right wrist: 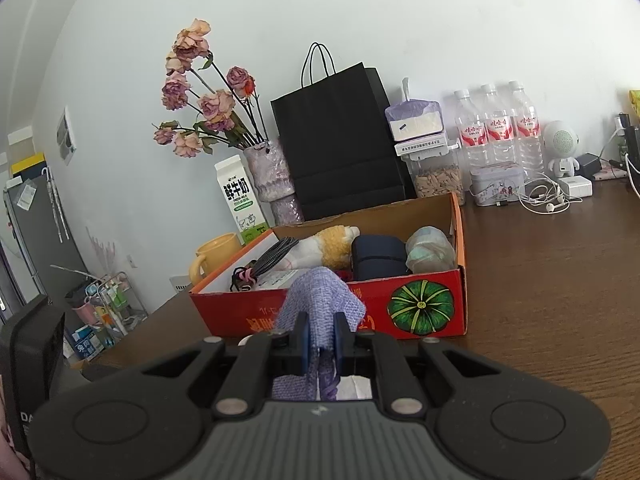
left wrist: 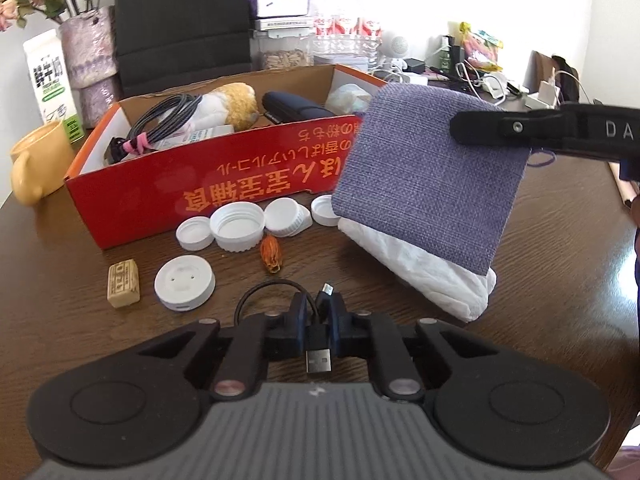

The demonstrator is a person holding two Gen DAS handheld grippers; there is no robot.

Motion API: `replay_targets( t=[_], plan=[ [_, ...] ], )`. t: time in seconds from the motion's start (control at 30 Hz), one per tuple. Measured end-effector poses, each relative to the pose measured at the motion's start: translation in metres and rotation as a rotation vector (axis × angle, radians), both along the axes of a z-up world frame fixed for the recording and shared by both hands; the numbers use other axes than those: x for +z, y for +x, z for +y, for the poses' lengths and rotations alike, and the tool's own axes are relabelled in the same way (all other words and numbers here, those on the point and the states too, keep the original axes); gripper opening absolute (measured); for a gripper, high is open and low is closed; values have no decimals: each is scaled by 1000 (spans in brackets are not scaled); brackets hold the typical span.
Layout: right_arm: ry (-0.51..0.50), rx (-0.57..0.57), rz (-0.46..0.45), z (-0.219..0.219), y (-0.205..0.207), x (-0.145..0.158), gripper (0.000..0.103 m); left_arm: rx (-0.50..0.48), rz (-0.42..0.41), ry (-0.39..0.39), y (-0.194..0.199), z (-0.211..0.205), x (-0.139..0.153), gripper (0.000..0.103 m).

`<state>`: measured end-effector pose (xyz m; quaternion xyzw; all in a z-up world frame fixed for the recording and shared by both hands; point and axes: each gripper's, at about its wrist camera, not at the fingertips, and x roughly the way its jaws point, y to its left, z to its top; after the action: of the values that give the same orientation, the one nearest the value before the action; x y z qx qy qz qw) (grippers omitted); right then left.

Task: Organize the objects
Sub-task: 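Carry the pouch and cable over the box and release both inside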

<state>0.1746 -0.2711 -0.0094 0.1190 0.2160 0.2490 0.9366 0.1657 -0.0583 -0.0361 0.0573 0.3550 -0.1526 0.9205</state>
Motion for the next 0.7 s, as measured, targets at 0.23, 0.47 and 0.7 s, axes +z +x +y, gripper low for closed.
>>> replay_targets(
  t=[0.23,0.47,0.7],
  plan=[
    [4,1,-1,1,-4,0,11,41,-38,-45,-11,7,13,12],
    [4,1,-22,4,-6,8,11,74,-104,-66,-15,13,33,12],
    [1,1,-52,12,-2,17,11,104,-177,-91,-10,15,56,12]
  ],
)
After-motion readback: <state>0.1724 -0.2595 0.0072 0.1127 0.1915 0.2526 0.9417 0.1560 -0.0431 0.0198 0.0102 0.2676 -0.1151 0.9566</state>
